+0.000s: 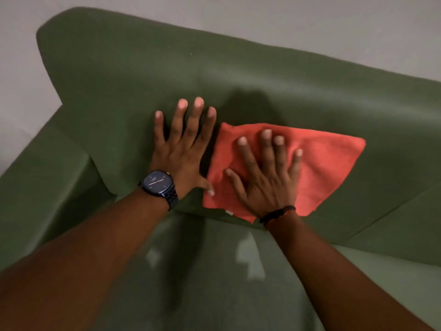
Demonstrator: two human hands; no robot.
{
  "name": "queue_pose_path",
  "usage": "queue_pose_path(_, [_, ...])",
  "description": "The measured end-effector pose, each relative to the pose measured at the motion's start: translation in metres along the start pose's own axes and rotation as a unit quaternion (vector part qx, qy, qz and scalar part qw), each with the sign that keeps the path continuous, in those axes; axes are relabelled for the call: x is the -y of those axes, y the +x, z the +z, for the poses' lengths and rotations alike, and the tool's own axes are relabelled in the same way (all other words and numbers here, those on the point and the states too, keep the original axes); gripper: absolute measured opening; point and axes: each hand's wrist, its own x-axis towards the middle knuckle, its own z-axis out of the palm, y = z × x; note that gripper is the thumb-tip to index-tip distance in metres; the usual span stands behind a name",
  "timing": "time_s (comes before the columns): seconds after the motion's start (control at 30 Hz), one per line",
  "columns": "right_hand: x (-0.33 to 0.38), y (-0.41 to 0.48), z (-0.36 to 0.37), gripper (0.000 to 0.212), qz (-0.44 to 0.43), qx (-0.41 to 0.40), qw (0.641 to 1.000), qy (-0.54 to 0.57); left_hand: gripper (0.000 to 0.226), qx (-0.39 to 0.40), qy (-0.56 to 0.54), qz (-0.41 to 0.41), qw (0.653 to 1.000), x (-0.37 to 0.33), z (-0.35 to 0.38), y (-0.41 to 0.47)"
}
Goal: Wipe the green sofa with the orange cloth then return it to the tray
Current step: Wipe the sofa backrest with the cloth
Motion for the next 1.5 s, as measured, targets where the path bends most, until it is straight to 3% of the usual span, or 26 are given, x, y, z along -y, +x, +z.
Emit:
queue_pose_path(0.13, [0.014, 0.002, 0.005, 0.075, 0.052, 0.001, 0.999, 0.003, 0.155, -0.017, -0.038, -0.006, 0.999, -0.004, -0.003, -0.001])
queue_pose_path(0.27, [0.029, -0.007, 0.006, 0.074, -0.103, 0.085, 0.991, 0.029, 0.128, -0.096, -0.06, -0.017, 0.993, -0.01, -0.005, -0.006])
queue_pose_path(0.37, [0.021, -0.004, -0.001, 0.064, -0.123, 0.095, 0.986, 0.06, 0.087, -0.196, -0.088, -0.009, 0.977, -0.012, -0.006, -0.007])
queue_pose_path(0.47, [0.005, 0.004, -0.01, 0.062, -0.117, 0.075, 0.989, 0.053, 0.067, -0.181, -0.154, -0.046, 0.97, -0.015, -0.011, -0.008])
queue_pose_path(0.63, [-0.019, 0.028, -0.03, 0.093, -0.021, 0.038, 0.999, 0.03, 0.056, -0.125, -0.19, -0.091, 0.969, -0.018, -0.026, -0.006])
queue_pose_path(0.73, [-0.019, 0.04, -0.041, 0.099, -0.024, 0.046, 0.998, 0.023, 0.038, -0.122, -0.203, -0.113, 0.965, -0.027, -0.032, -0.005])
queue_pose_path(0.83, [-0.014, 0.042, -0.051, 0.059, -0.045, 0.011, 0.998, 0.032, 0.02, -0.125, -0.251, -0.09, 0.956, -0.038, -0.042, -0.007])
queue_pose_path(0.9, [-0.018, 0.04, -0.057, 0.02, -0.058, -0.026, 0.997, 0.042, 0.019, -0.112, -0.283, -0.066, 0.95, -0.047, -0.05, -0.007])
queue_pose_path(0.93, [-0.023, 0.036, -0.061, 0.011, -0.071, -0.026, 0.995, 0.058, 0.021, -0.101, -0.293, -0.048, 0.95, -0.054, -0.053, -0.007])
queue_pose_path(1.03, [-0.048, 0.013, -0.073, 0.011, -0.094, 0.048, 0.979, 0.174, 0.022, -0.064, -0.313, 0.014, 0.948, -0.082, -0.061, -0.01])
queue_pose_path(1.13, [-0.088, -0.032, -0.095, 0.02, -0.009, 0.21, 0.924, 0.32, 0.026, -0.027, -0.317, 0.052, 0.947, -0.128, -0.059, -0.024])
queue_pose_path(1.2, [-0.123, -0.064, -0.109, 0.029, 0.026, 0.277, 0.89, 0.361, 0.029, 0.004, -0.315, 0.077, 0.946, -0.167, -0.053, -0.036])
queue_pose_path(1.37, [-0.247, -0.144, -0.149, 0.034, -0.004, 0.354, 0.888, 0.294, 0.026, 0.103, -0.277, 0.118, 0.948, -0.311, -0.032, -0.049])
queue_pose_path(1.5, [-0.357, -0.205, -0.184, 0.028, 0.014, 0.38, 0.898, 0.221, 0.019, 0.133, -0.241, 0.128, 0.953, -0.441, -0.02, -0.035])
